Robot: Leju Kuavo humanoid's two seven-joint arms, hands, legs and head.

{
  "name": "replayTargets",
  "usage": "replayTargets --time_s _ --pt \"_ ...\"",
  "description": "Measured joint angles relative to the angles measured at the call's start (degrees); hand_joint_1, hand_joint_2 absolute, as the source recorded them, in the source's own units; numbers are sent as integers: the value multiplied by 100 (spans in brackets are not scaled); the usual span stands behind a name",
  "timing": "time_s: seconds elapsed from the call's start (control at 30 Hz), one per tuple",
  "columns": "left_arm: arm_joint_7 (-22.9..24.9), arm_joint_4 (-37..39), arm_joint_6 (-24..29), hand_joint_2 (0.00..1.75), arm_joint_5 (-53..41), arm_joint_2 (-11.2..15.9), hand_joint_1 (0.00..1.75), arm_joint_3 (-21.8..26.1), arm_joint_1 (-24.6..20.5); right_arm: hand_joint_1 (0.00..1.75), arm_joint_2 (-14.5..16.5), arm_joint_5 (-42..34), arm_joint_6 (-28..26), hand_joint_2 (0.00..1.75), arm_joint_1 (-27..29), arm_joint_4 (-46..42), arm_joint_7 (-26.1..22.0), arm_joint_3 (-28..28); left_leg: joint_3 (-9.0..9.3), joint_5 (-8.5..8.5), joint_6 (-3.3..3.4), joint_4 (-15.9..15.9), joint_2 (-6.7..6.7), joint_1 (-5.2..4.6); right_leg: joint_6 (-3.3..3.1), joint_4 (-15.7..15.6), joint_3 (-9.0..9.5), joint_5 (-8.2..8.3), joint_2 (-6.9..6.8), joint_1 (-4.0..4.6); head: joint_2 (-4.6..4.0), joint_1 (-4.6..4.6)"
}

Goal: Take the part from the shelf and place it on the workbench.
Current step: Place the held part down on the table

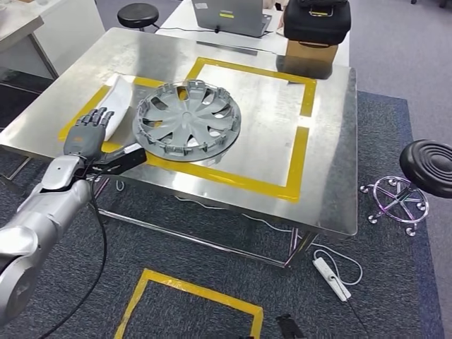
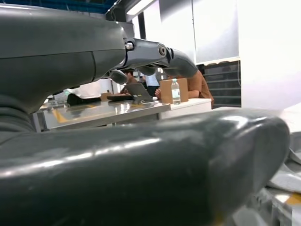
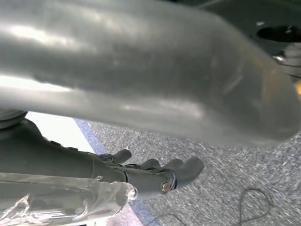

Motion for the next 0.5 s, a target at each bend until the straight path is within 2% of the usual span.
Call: replayTargets --time_s 0.03,0.07,0.1,0.13,0.17,0.2,0.23,0.27,0.3,0.33,0.37,0.4,0.47,0.5 --pt "-4 -1 3 0 -7 -3 0 0 6 0 0 0 -1 0 -3 0 -2 -1 -67 55 -2 2 -1 -2 4 173 15 -27 0 2 0 0" --pt "-7 -1 3 0 -11 -5 0 0 14 0 -1 0 -1 0 -6 0 -3 -2 -132 109 -11 4 -2 -3 2 144 128 57 -1 4 0 2" --pt "-9 -1 3 0 -15 -6 0 0 20 0 -1 0 -1 0 -9 0 -3 -2 -194 162 -25 6 -3 -2 -7 -86 340 202 -1 5 0 2" --pt "-9 -4 3 0 -16 -4 0 1 22 0 -2 0 -1 0 -14 0 -3 -3 -246 213 -46 10 -5 0 -20 -462 626 307 -2 5 0 3" --pt "-9 -12 5 0 -16 0 0 2 20 0 -2 0 -1 0 -23 0 -3 -4 -291 260 -75 14 -7 -3 -36 -885 926 335 -1 12 0 2" --pt "-9 -20 7 0 -16 4 0 4 15 0 -2 0 -2 0 -30 0 -3 -4 -317 312 -108 11 -6 -4 -62 -1204 1138 335 3 23 0 -3" --pt "-9 -28 9 0 -16 9 0 7 9 0 -2 0 -2 0 -36 0 -3 -5 -333 362 -143 7 -5 -4 -92 -1409 1253 298 7 38 0 3" --pt "-9 -33 11 0 -19 11 0 8 4 0 -3 0 -3 0 -38 0 -3 -5 -341 414 -179 -8 -3 -1 -130 -1480 1275 294 12 54 0 9" --pt "-9 -33 10 0 -24 11 0 9 4 0 -4 0 -3 0 -37 0 -3 -6 -343 465 -216 -30 -4 4 -177 -1474 1232 341 14 58 0 15" --pt "-9 -33 8 0 -31 11 0 9 4 0 -5 -1 -3 0 -41 0 -3 -7 -364 447 -249 -28 -6 10 -223 -1490 1201 387 9 53 0 24" --pt "-7 -33 3 0 -38 14 0 9 7 0 -6 -2 -3 0 -49 -1 -4 -8 -406 331 -277 41 -9 12 -273 -1500 1159 454 4 43 0 17" --pt "-2 -33 -3 0 -44 18 0 9 8 0 -7 -3 -3 0 -57 -1 -9 -9 -480 109 -300 229 -12 14 -314 -1514 1100 529 0 30 0 9" --pt "14 -33 -21 0 -49 25 0 9 13 0 -7 -5 -3 0 -63 -2 -19 -10 -698 -469 -330 948 -14 17 -352 -1514 945 668 -1 23 0 -4" --pt "26 -33 -33 0 -50 26 0 9 26 0 -8 -6 -3 0 -60 -2 -25 -10 -790 -655 -341 1335 -15 19 -351 -1512 863 732 0 23 0 -4"
